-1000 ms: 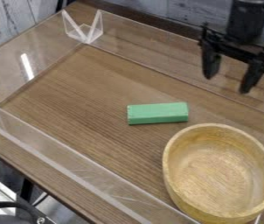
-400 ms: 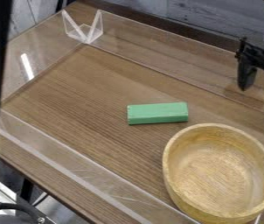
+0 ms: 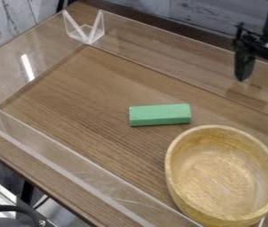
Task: Put the green block in the brown bowl
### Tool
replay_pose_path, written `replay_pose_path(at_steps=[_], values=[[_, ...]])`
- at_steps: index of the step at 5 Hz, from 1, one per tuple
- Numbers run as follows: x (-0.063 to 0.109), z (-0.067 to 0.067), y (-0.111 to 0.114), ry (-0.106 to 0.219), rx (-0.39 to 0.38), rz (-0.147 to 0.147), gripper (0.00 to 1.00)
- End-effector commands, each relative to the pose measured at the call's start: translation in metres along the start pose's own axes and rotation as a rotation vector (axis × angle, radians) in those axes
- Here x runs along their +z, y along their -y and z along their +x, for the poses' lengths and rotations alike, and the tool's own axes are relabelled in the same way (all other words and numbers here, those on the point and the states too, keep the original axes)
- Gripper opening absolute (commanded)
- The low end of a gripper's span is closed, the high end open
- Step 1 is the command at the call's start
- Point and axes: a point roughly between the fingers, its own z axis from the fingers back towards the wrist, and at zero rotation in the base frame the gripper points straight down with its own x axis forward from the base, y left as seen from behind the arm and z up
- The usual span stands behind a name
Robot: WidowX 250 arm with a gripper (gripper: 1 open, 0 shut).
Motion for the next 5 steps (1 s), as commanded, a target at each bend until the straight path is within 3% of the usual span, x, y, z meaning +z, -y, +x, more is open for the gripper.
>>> replay_pose_path(at_steps=[1, 4, 5], values=[[0.027, 0.007, -0.01, 0.093, 0.02, -0.008, 1.0], [-0.004, 0.026, 0.013, 0.058, -0.033, -0.019, 1.0], [0.004, 0.026, 0.008, 0.079, -0.02, -0.025, 1.0]])
